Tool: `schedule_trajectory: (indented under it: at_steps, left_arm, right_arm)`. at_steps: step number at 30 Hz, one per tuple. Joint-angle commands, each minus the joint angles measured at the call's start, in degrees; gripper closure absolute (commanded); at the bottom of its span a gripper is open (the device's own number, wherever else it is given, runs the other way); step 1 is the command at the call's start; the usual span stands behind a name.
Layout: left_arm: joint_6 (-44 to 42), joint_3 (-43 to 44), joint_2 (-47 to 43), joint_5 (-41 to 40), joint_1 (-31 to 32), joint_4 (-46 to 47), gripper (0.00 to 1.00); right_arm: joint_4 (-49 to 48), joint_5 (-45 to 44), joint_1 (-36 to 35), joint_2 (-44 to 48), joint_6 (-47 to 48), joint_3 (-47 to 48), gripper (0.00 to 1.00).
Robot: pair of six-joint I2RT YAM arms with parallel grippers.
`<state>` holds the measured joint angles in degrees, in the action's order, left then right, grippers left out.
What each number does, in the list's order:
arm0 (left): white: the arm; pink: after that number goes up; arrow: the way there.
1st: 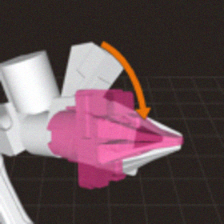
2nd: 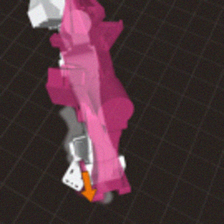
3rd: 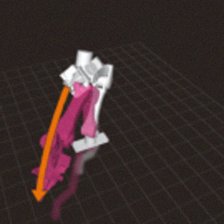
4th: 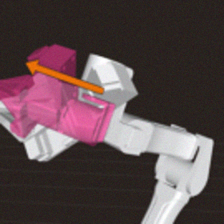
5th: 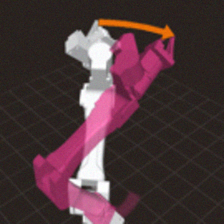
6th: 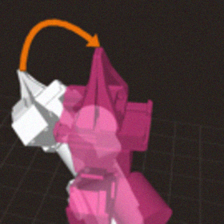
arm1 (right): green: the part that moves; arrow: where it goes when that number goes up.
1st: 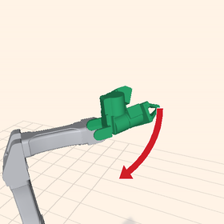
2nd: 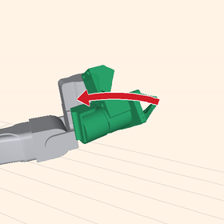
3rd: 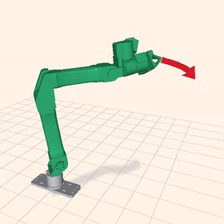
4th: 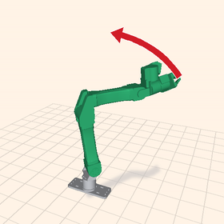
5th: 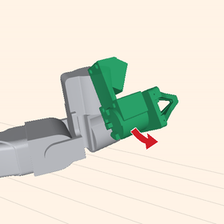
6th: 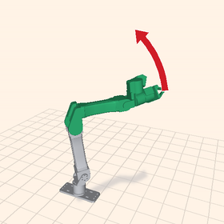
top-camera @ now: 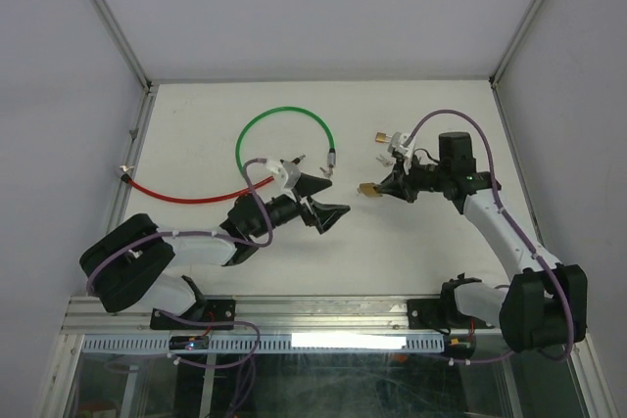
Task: Lock with the key
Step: Place the lock at the center of the board.
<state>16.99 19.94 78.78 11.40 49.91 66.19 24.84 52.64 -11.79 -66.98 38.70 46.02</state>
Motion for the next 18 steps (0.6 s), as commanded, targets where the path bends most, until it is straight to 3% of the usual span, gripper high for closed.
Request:
schedule_trajectory:
  at_steps: [1, 4, 9, 12, 18]
  left_arm:
    - [6.62, 10.51, 4.06, -5.26, 0.42, -9.98, 0.01]
    - [4.64, 12.97, 5.88, -9.72, 1.6, -10.26, 0.01]
    - [-5.87, 18.23, 7.9, -20.47, 5.63, -12.35, 0.01]
    - [-6.23, 21.73, 10.05, -21.5, 6.11, -16.13, 0.01]
    - [-8.89, 20.47, 9.96, -20.24, 7.75, -13.91, 0.01]
  right_arm:
    - [-6.26, -3.97, 4.3, 3.19, -3.74, 0.1, 1.0]
    - [-7.02, -6.77, 6.2, 3.16, -2.93, -0.72, 1.0]
    - [-7.2, -10.19, 6.71, 0.89, -3.36, -0.5, 1.0]
    - [-6.77, -13.06, 7.01, -0.79, -3.05, -0.09, 1.0]
    - [-6.15, -16.39, 7.33, -4.9, -3.31, 0.68, 1.0]
